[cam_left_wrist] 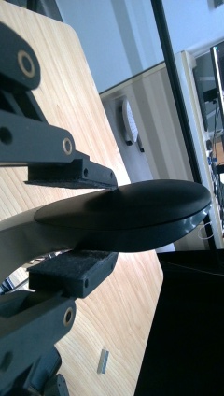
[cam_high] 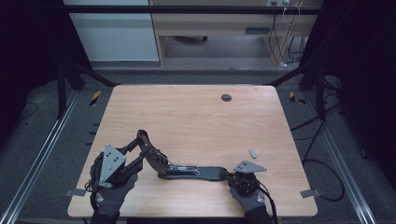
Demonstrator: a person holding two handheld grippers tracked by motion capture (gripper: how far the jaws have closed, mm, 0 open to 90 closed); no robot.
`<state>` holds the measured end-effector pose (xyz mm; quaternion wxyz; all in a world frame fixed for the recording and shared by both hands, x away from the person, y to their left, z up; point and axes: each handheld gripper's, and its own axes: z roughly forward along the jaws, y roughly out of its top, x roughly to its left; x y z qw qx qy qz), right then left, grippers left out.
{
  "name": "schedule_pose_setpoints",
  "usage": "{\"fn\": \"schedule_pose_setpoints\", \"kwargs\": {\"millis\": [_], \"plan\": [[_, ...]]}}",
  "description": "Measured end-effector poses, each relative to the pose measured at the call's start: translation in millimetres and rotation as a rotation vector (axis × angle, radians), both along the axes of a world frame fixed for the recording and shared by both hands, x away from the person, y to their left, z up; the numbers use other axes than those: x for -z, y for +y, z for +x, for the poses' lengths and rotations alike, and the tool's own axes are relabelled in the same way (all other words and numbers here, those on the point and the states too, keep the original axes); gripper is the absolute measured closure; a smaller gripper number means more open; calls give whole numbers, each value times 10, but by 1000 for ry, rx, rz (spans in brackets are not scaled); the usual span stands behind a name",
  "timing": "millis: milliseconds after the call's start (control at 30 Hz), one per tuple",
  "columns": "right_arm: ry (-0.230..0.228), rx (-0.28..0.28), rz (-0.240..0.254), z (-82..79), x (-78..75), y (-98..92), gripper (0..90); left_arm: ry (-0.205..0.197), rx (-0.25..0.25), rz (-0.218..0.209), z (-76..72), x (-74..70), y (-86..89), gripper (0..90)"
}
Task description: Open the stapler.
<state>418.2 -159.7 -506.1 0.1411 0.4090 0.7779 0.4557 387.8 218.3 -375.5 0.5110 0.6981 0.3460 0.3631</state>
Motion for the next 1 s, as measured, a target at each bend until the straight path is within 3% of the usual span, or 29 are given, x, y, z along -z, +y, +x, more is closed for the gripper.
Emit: {"fn": "schedule_pose_setpoints", "kwargs": {"millis": [267,300,600,1000], "plan": [[1,0,0,-3,-2,3,900,0,-16,-14,-27,29,78,581],[1,0,0,-3,-2,3,900,9,-46,-16,-21,39,116,575],[0,0,-1,-2,-1,3,900,73,-66,-117,11,144,405,564],[1,1,0,-3,-1,4,900,58,-72,-125,4,207,467,549]]}}
